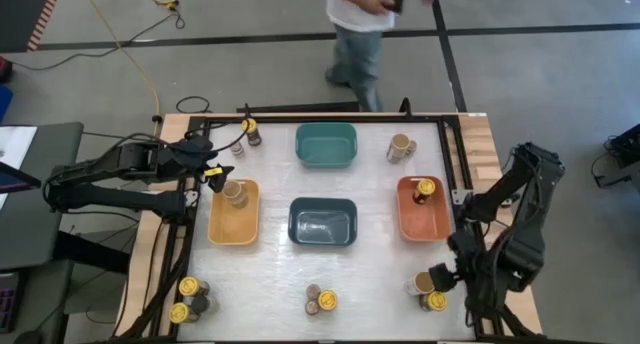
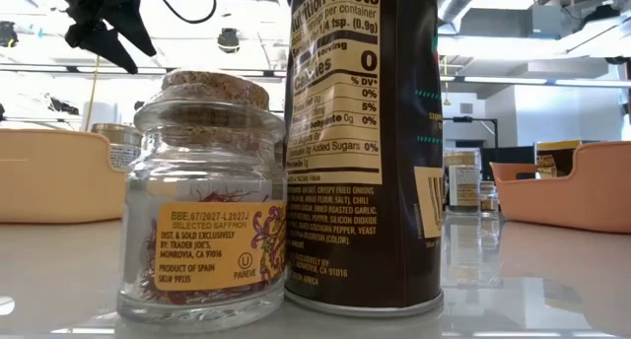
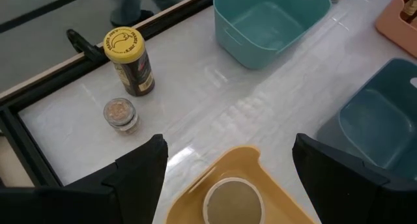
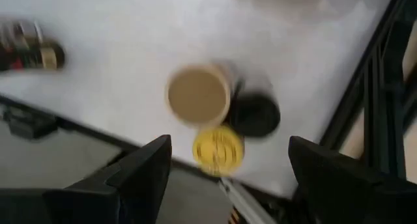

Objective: Sort spices by type
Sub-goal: Put the yellow seasoning bottle into the orange bin

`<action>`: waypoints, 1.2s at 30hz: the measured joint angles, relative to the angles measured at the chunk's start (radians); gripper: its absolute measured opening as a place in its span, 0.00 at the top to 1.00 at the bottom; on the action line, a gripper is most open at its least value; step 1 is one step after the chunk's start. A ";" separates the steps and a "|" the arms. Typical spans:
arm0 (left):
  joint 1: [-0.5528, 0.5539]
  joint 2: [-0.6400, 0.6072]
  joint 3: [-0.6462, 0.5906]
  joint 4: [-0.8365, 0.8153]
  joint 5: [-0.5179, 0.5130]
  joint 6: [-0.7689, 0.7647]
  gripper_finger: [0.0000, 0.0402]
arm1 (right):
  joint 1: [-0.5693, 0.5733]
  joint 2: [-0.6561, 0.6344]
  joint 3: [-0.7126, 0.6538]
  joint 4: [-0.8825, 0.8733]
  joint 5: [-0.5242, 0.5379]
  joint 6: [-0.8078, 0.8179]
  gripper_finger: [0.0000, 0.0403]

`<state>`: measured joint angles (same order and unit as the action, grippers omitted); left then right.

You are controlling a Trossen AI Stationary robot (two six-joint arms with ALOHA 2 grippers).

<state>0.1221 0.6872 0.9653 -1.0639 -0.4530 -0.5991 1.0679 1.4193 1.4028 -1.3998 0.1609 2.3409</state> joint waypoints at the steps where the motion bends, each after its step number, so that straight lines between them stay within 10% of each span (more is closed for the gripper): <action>1: 0.000 0.000 0.000 0.000 0.000 0.000 0.21 | 0.008 0.014 0.019 -0.001 -0.014 0.000 0.17; 36: 0.000 0.000 0.000 -0.001 -0.005 -0.006 0.21 | 0.071 0.349 0.115 0.108 -0.163 0.018 0.17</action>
<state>0.1219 0.6868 0.9653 -1.0645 -0.4578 -0.6056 1.1389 1.7685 1.5183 -1.2917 -0.0018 2.3585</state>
